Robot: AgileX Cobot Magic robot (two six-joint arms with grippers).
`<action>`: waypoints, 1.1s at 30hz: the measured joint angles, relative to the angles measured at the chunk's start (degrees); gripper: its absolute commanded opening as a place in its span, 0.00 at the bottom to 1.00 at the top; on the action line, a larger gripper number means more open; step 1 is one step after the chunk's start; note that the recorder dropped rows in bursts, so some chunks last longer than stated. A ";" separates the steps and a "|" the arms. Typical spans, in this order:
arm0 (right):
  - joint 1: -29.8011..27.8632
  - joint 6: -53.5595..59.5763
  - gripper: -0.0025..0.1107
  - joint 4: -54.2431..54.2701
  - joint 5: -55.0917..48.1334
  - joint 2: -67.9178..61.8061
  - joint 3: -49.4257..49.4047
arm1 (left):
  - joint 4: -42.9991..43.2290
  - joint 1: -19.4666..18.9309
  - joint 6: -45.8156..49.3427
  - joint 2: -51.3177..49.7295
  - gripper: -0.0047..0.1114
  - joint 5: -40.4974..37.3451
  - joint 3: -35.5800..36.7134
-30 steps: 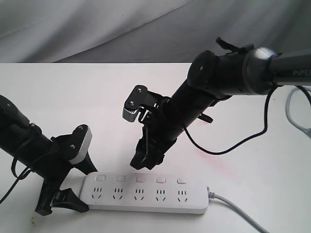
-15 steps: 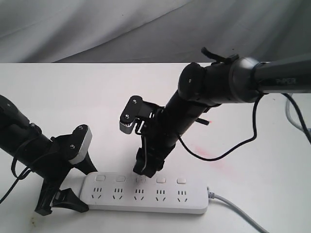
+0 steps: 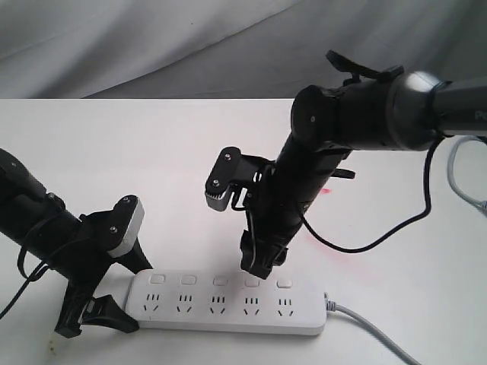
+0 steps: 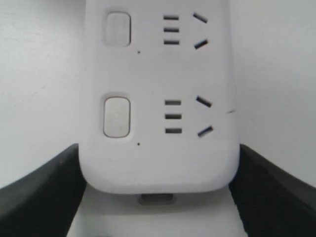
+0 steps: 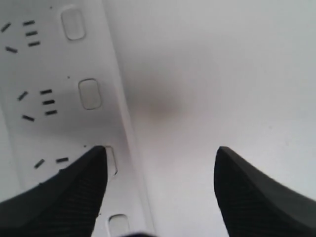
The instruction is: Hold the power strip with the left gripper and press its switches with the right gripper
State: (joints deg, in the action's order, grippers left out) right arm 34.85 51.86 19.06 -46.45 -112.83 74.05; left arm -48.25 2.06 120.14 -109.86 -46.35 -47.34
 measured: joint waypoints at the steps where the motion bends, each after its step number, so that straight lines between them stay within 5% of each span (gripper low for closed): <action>1: 0.00 -0.24 0.53 -0.06 -0.58 0.58 0.00 | 0.00 0.00 0.00 0.00 0.58 0.00 0.00; 15: -10.09 4.20 0.51 16.84 1.04 8.06 -6.42 | 0.11 0.00 0.00 0.00 0.58 0.00 0.00; 23: -8.67 18.02 0.51 25.43 4.27 7.36 -11.69 | 0.11 0.00 -0.21 0.10 0.58 0.00 0.00; 33: -7.67 22.42 0.51 27.93 8.09 2.60 -12.27 | 0.23 0.00 -0.21 0.10 0.58 0.00 0.00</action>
State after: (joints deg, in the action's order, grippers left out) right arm 27.17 74.28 46.99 -38.36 -110.24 61.78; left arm -48.02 2.06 119.93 -109.76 -46.35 -47.34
